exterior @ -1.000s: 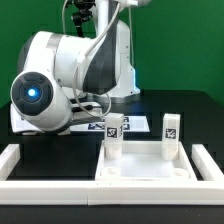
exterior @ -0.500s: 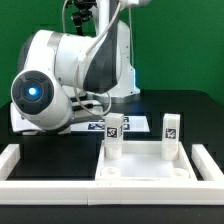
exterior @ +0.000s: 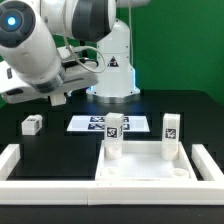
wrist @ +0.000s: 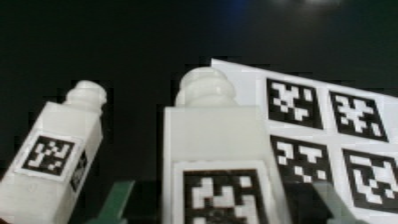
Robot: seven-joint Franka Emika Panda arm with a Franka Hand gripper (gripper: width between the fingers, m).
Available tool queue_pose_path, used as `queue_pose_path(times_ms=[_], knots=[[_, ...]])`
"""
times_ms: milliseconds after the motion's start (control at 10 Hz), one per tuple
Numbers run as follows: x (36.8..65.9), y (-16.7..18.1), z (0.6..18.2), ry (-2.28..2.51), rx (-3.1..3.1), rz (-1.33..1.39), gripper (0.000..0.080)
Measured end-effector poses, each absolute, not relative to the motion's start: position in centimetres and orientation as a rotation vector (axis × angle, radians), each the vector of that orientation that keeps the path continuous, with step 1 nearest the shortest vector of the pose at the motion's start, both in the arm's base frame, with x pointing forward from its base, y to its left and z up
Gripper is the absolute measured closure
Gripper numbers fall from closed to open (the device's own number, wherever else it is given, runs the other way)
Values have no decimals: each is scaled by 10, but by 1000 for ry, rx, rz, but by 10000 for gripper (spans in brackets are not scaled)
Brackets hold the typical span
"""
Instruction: Assemble square table
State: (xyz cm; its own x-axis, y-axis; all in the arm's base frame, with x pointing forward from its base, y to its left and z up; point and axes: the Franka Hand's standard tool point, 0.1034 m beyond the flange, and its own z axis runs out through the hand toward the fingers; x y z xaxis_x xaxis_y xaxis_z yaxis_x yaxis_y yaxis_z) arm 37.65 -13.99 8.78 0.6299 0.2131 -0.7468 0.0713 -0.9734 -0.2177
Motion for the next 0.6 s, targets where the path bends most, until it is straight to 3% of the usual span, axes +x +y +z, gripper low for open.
queue_pose_path(times_ms=[200, 300, 600], knots=[[390, -140, 77, -231, -2760, 1076, 514], [405, -139, 81, -238, -2774, 999, 514], [450, -142, 122, -298, -2872, 782, 514]])
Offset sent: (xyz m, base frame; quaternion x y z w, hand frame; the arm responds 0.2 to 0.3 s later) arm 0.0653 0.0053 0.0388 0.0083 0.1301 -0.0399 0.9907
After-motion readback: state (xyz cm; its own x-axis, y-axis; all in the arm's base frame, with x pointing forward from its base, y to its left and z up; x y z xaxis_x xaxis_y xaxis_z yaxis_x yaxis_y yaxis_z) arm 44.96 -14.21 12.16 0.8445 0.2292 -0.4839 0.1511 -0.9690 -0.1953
